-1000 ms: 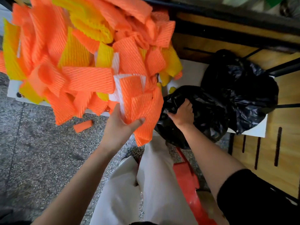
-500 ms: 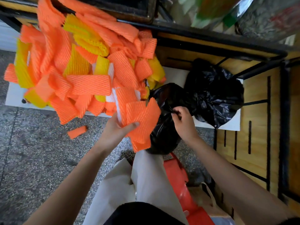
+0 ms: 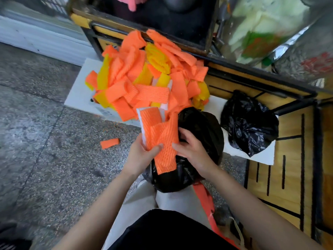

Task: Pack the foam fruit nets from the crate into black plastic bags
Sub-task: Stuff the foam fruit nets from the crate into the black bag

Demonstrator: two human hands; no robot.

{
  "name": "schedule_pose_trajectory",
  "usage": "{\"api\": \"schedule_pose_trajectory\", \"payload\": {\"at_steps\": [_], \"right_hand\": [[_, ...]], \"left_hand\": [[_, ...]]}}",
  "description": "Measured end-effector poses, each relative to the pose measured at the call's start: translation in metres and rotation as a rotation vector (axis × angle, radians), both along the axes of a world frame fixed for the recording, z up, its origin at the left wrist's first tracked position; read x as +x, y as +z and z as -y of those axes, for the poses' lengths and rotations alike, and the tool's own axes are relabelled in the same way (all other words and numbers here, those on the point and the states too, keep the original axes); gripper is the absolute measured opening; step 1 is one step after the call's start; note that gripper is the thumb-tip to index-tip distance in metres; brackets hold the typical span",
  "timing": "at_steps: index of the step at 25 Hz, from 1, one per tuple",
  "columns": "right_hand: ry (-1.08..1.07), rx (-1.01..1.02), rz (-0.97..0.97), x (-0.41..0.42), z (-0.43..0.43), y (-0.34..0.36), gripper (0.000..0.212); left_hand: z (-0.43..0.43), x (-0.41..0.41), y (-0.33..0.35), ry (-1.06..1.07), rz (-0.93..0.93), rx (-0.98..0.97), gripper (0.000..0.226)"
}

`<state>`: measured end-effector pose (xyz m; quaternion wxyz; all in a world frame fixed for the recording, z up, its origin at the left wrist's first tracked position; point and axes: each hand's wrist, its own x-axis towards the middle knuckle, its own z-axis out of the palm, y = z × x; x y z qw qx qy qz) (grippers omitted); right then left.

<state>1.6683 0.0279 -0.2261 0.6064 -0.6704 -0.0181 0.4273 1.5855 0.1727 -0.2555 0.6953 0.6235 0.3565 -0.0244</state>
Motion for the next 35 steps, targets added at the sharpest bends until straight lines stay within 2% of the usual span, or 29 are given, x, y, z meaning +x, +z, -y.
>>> {"api": "schedule_pose_trajectory", "payload": {"at_steps": [3, 8, 12, 15, 19, 24, 29, 33, 35], "right_hand": [[0.139, -0.028, 0.037, -0.027, -0.051, 0.000, 0.047], [0.427, 0.012, 0.034, -0.079, -0.145, -0.004, 0.040], [0.585, -0.005, 0.072, -0.116, -0.195, -0.021, 0.047], [0.592, -0.071, 0.028, -0.130, -0.210, -0.042, 0.046], [0.729, -0.108, -0.013, -0.138, -0.225, -0.085, 0.037], [0.873, 0.005, 0.036, -0.146, -0.249, -0.140, 0.034], [0.848, -0.004, 0.056, -0.125, -0.241, -0.217, 0.028], [0.951, -0.133, 0.326, -0.092, -0.239, -0.298, 0.028], [0.937, -0.195, 0.298, -0.085, -0.241, -0.335, 0.031]], "left_hand": [[-0.034, -0.046, 0.008, 0.100, 0.011, 0.025, 0.032], [-0.086, -0.124, 0.017, 0.375, 0.129, -0.072, 0.041], [-0.098, -0.165, 0.006, 0.655, 0.119, 0.034, 0.043], [-0.096, -0.177, -0.015, 0.764, 0.082, 0.111, 0.044], [-0.098, -0.192, -0.060, 0.885, 0.020, 0.082, 0.044], [-0.102, -0.197, -0.111, 1.066, -0.003, 0.191, 0.048], [-0.097, -0.179, -0.187, 1.036, -0.042, 0.280, 0.048], [-0.093, -0.153, -0.273, 0.919, -0.181, 0.302, 0.047], [-0.093, -0.142, -0.313, 0.851, -0.253, 0.368, 0.044]]}}
